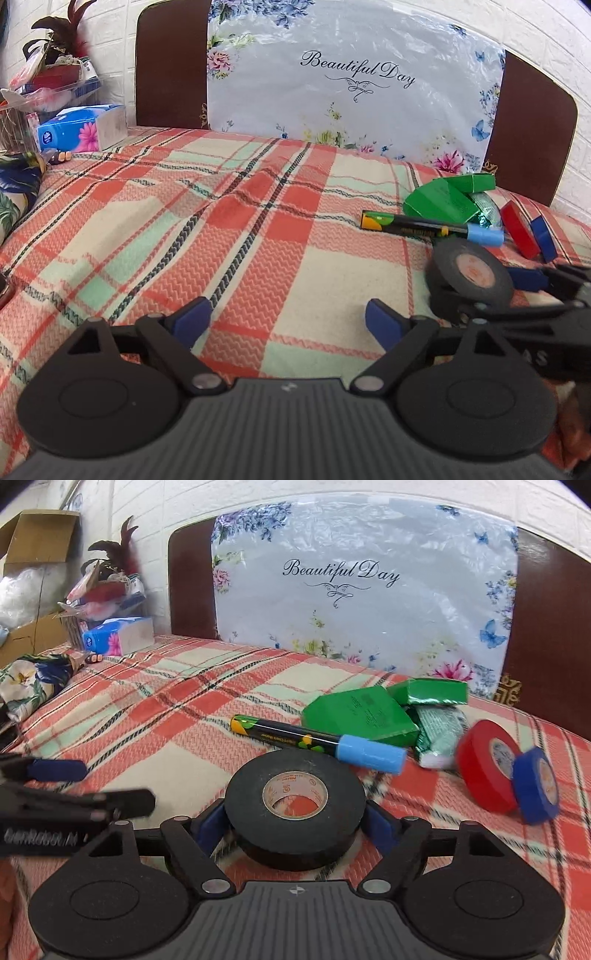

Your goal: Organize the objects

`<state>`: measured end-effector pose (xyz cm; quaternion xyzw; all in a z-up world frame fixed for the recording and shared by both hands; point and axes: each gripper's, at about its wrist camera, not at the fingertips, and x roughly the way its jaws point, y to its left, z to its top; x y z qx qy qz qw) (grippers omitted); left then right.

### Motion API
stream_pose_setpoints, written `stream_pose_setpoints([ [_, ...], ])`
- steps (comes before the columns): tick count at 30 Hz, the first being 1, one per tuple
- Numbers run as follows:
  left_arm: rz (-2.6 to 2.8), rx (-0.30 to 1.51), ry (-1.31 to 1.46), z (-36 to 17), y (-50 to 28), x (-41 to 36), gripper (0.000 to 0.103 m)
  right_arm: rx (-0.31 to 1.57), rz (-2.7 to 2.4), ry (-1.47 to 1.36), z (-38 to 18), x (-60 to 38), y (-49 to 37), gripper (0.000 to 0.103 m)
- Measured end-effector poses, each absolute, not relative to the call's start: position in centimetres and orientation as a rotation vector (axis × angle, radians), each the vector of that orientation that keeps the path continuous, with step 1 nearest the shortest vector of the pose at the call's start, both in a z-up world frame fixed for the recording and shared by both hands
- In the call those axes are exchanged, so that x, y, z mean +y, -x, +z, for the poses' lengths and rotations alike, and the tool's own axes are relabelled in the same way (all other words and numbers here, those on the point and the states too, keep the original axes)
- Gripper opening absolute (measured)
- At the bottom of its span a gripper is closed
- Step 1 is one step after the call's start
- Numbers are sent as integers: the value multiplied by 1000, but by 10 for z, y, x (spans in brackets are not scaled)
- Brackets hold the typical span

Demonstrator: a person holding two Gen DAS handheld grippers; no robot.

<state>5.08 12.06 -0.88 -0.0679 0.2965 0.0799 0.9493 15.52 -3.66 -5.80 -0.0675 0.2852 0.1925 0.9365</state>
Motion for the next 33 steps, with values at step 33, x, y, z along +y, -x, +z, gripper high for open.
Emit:
stream_pose_setpoints([
  [33,-559,940,-135,9,-33,-168,52,578,-84,32,-80,-216,19,74],
])
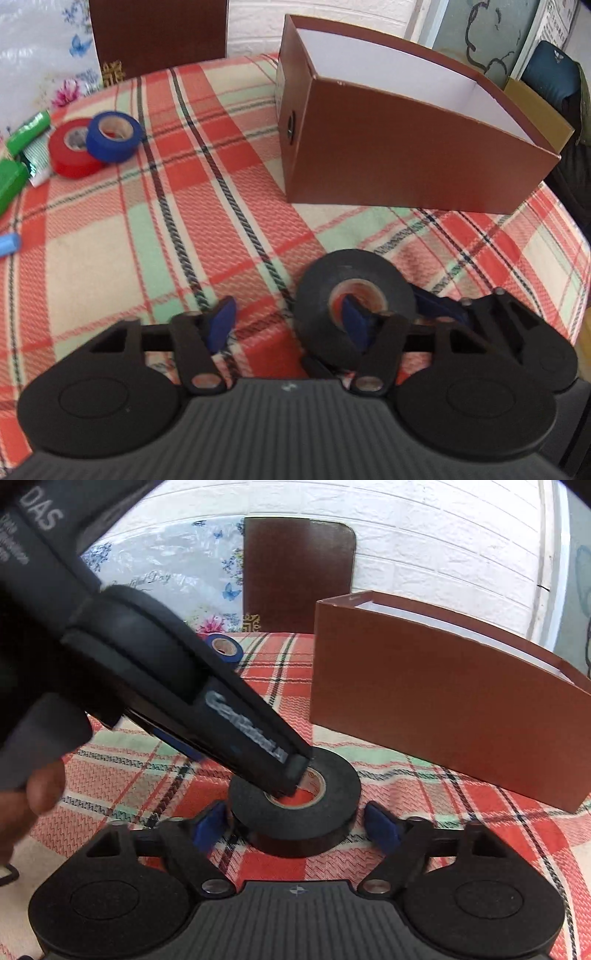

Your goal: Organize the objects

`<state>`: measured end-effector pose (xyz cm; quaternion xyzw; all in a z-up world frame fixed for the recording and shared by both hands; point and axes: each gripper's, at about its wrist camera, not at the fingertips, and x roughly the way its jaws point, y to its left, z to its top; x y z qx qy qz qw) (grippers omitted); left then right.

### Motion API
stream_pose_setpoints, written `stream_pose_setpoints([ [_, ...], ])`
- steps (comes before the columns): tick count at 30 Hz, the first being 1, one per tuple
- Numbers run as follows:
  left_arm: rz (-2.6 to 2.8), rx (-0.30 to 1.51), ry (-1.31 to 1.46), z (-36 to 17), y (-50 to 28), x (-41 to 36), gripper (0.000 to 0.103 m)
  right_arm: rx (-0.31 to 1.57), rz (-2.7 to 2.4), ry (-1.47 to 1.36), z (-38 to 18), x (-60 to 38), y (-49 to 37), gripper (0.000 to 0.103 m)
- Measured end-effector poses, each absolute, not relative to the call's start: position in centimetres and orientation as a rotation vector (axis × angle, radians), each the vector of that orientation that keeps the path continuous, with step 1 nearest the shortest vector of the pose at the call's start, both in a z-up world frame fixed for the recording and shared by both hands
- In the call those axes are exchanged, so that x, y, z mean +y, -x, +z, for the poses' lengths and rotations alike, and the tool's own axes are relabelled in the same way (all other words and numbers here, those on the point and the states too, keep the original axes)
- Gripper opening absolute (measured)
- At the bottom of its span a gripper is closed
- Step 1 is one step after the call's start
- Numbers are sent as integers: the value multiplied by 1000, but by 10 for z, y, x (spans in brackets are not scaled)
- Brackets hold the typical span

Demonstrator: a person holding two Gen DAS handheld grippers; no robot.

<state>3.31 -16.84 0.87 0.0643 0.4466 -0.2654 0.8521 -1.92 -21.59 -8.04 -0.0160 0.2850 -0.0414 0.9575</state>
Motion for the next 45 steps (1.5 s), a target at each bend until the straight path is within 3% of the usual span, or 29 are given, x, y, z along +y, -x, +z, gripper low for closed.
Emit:
stream_pose_setpoints([
  [3,-595,936,-142,9,-31,-174,31,569,-79,52,-81,-214,20,73],
  [16,-688,644,-134,108,-23,-213,30,190,-222,79,-25,-247,45,73],
  [25,-741,578,-225,122,-50,-306,30,182,-362,39,-5,-335,21,73],
  [29,-607,537,-324,112,-52,-326,49,273,-409,33,-20,-368,1,72],
  [31,-586,565,-315,107,-56,-322,49,257,-444,12,-25,-377,0,79],
  [45,-486,576,-301,101,-46,-283,57,160,-457,-7,-32,-346,18,75],
])
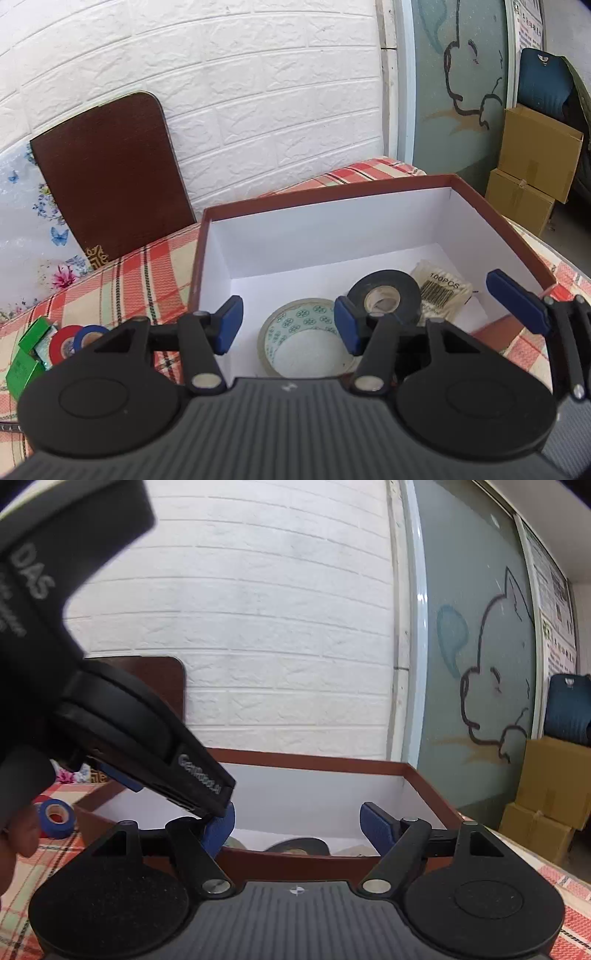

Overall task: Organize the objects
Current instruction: 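Open the right gripper to release the black tape and withdraw, then grasp the black marker by its blue cap with the right gripper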

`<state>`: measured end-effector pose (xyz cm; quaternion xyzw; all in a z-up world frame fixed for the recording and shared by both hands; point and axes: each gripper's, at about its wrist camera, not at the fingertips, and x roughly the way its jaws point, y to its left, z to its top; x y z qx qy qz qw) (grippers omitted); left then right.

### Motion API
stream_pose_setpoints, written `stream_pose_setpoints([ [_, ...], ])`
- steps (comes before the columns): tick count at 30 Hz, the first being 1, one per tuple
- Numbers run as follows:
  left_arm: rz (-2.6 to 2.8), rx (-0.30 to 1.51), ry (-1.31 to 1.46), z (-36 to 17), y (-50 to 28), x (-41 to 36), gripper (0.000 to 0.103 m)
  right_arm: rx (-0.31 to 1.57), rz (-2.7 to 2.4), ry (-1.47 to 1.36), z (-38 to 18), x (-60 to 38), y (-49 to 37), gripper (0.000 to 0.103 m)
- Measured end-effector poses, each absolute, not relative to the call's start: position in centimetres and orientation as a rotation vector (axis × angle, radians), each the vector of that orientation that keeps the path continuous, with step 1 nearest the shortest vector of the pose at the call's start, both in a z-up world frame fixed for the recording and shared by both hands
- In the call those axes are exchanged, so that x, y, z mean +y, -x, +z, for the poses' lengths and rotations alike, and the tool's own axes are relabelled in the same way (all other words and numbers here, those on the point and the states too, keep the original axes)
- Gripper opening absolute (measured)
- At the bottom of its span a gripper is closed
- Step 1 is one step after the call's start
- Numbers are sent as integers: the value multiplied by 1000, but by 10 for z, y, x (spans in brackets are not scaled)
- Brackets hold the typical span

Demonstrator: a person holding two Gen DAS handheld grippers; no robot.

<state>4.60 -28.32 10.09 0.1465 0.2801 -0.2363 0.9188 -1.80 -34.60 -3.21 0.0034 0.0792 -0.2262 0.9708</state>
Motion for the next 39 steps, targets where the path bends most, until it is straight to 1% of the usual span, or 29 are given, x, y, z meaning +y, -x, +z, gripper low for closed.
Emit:
stream_pose_setpoints([
  [5,-467,568,-273,103,-35,-260,58,136,-423,-17,-26,-301,35,75],
  [9,-441,580,-250,101,-29,-235,60,158,-377,-39,-27,-284,34,75],
  [13,-391,592,-251,92,-25,-207,61,225,-311,-66,-33,-267,25,75],
  [17,-320,650,-236,74,-27,-171,61,317,-224,-93,-42,-241,18,75],
  [24,-166,763,-179,40,-35,-98,61,434,-90,-51,-51,-188,2,75],
  [31,-66,825,-79,15,-40,-26,61,509,10,22,-52,-142,-22,75],
  [33,-35,804,-54,13,-44,-3,65,520,37,44,-51,-130,-31,75],
  [35,26,770,-44,10,-51,22,67,530,68,74,-53,-116,-37,75],
  [39,109,709,32,-3,-65,77,84,550,146,124,-55,-88,-64,73],
])
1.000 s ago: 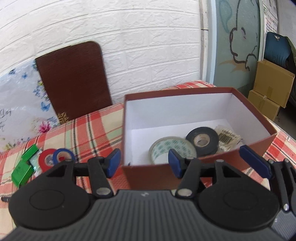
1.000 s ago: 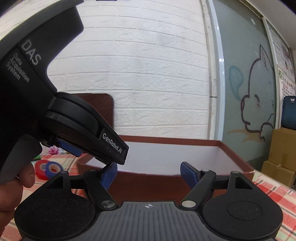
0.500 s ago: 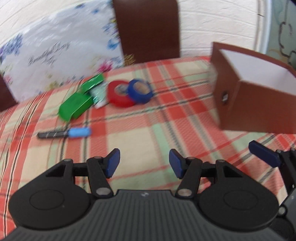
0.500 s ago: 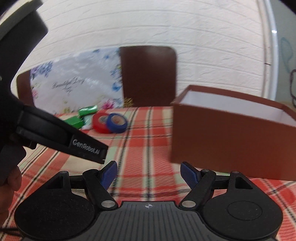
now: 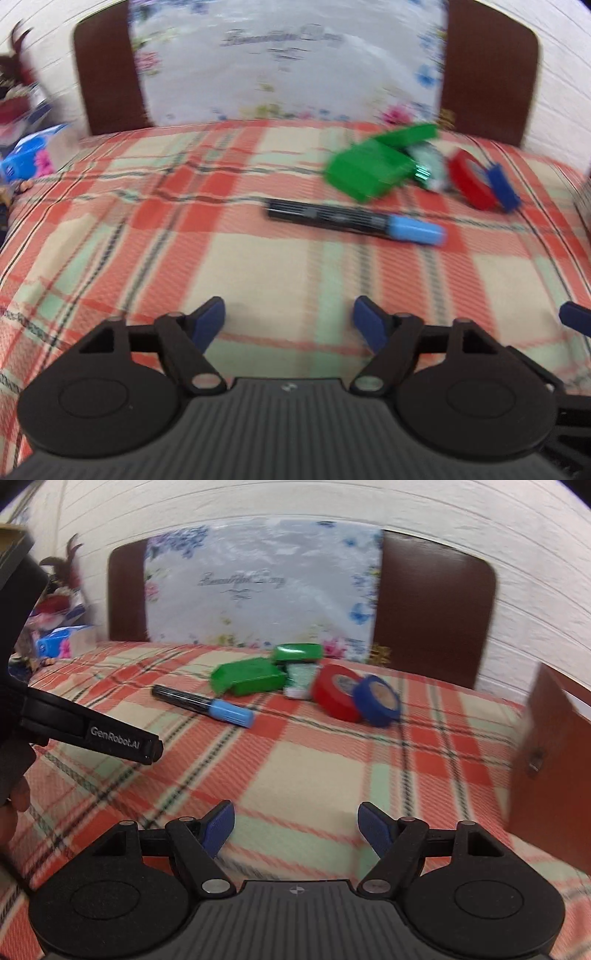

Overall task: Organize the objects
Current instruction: 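Grasp the black marker by its blue cap with the right gripper, then lift the marker with the right gripper and hold it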

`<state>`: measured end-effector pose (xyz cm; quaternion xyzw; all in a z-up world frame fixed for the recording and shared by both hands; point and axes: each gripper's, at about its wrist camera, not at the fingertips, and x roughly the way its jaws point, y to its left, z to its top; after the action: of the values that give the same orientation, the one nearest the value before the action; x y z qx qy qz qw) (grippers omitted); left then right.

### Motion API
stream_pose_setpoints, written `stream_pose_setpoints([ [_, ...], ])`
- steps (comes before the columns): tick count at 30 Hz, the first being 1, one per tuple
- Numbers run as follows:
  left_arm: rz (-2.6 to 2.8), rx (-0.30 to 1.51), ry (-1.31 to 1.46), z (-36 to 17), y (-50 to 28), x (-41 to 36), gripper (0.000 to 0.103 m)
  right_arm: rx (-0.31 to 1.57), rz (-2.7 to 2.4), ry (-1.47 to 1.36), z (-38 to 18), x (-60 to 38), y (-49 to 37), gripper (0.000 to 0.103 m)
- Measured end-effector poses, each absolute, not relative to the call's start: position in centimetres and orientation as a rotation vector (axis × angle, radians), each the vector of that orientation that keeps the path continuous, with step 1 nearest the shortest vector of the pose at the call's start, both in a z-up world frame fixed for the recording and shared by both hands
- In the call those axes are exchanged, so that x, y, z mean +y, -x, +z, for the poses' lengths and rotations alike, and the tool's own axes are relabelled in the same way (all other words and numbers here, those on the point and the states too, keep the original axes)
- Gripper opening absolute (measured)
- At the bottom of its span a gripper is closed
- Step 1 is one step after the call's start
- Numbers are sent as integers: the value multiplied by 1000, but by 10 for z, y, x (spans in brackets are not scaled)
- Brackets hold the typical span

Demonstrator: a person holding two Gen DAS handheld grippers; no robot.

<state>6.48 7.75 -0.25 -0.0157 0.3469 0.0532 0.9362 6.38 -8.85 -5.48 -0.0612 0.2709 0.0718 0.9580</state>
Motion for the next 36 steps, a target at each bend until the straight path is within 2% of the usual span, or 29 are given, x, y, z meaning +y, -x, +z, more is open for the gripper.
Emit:
stream_pose_setpoints([
  [2,149,661,59,-9,-64,100,89,536,200,171,-54,-74,-79,72],
  [9,165,624,118,-10,-68,112,92,474,294,366,-51,-21,-146,71],
  [12,162,625,126,-11,-68,114,92,527,368,340,-52,-17,-168,64],
  [14,171,632,98,-12,-69,110,93,574,440,259,-51,-25,-175,40],
  [15,175,635,91,-12,-69,109,93,580,464,232,-52,-27,-174,36],
  [17,175,639,89,-12,-69,110,93,559,466,247,-56,-25,-161,22],
  [18,175,639,89,-12,-68,110,94,552,467,250,-57,-25,-154,19],
  [28,173,654,92,-11,-69,111,94,544,435,154,-59,-40,-116,18],
  [36,174,779,168,3,-65,115,94,538,433,165,-60,-40,-115,18],
])
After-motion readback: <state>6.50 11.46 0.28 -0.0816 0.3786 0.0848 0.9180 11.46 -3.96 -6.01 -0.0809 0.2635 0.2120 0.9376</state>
